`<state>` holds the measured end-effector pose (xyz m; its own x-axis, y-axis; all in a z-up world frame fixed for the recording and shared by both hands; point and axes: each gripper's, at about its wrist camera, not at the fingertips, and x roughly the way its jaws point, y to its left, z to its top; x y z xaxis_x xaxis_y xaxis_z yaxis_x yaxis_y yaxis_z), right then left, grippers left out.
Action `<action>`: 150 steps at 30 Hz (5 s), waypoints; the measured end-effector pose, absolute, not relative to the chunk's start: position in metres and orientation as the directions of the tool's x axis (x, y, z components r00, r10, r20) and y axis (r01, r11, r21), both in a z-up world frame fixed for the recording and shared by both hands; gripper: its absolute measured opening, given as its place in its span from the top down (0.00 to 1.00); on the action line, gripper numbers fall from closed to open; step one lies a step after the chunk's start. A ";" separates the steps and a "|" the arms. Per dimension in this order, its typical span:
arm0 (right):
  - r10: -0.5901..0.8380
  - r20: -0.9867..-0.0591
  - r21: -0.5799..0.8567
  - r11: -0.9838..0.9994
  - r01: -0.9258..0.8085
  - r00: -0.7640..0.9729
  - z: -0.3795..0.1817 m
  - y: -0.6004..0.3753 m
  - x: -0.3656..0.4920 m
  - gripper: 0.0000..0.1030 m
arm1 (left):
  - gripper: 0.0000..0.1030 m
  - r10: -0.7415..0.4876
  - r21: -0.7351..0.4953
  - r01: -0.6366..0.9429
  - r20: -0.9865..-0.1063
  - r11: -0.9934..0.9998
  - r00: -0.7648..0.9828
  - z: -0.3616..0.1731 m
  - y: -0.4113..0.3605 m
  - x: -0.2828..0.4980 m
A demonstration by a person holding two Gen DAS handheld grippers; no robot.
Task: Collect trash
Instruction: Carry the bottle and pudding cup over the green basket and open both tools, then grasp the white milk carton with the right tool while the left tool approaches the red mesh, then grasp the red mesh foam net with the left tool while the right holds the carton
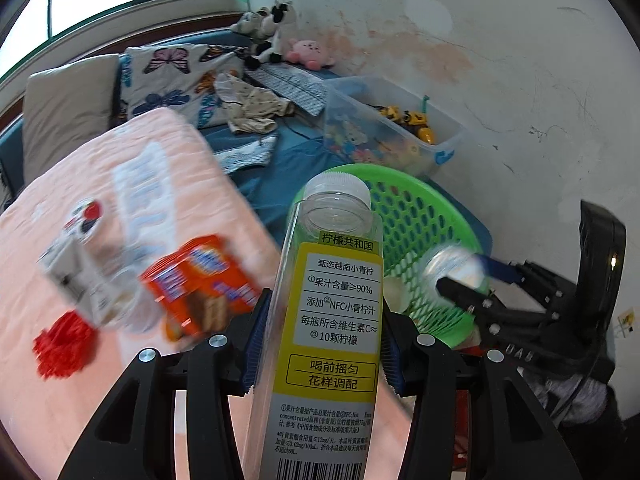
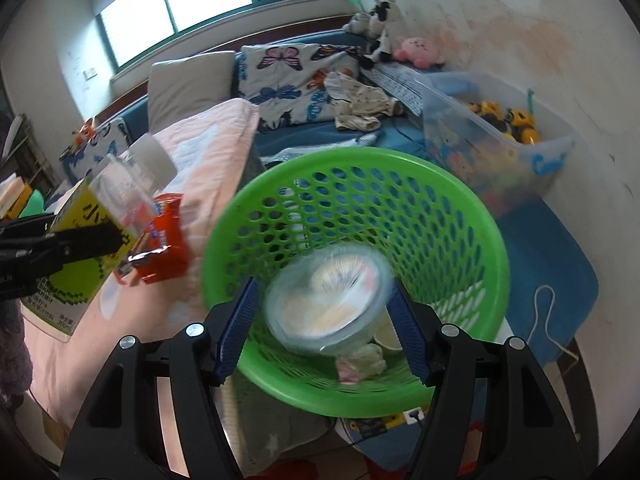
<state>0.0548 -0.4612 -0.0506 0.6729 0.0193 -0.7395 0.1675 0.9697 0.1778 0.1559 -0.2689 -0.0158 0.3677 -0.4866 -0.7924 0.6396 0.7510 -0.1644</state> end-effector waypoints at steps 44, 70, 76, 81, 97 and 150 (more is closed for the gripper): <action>0.074 -0.662 0.220 0.970 0.099 0.746 -0.022 -0.426 0.031 0.25 | 0.50 -0.402 -0.110 0.540 -0.792 0.835 0.459 -0.014 -0.205 0.157; 0.251 -0.657 0.178 0.968 -0.178 0.711 0.003 -0.318 0.122 0.23 | 0.40 -0.190 -0.048 0.275 -0.835 0.960 0.516 -0.054 -0.048 0.219; 0.306 -0.658 0.173 0.951 -0.258 0.688 0.010 -0.286 0.153 0.23 | 0.40 -0.196 -0.063 0.268 -0.839 0.961 0.508 -0.061 -0.038 0.223; 0.343 -0.669 0.159 0.933 -0.324 0.660 0.010 -0.257 0.184 0.23 | 0.40 -0.200 -0.073 0.258 -0.837 0.963 0.509 -0.061 -0.027 0.224; 0.353 -0.733 0.129 0.911 -0.391 0.581 -0.030 -0.206 0.254 0.26 | 0.40 -0.219 -0.113 0.237 -0.843 0.965 0.491 -0.072 -0.006 0.234; 0.369 -0.660 0.165 0.921 -0.353 0.654 -0.006 -0.233 0.217 0.55 | 0.33 -0.289 -0.133 0.331 -0.827 0.934 0.482 -0.078 -0.052 0.228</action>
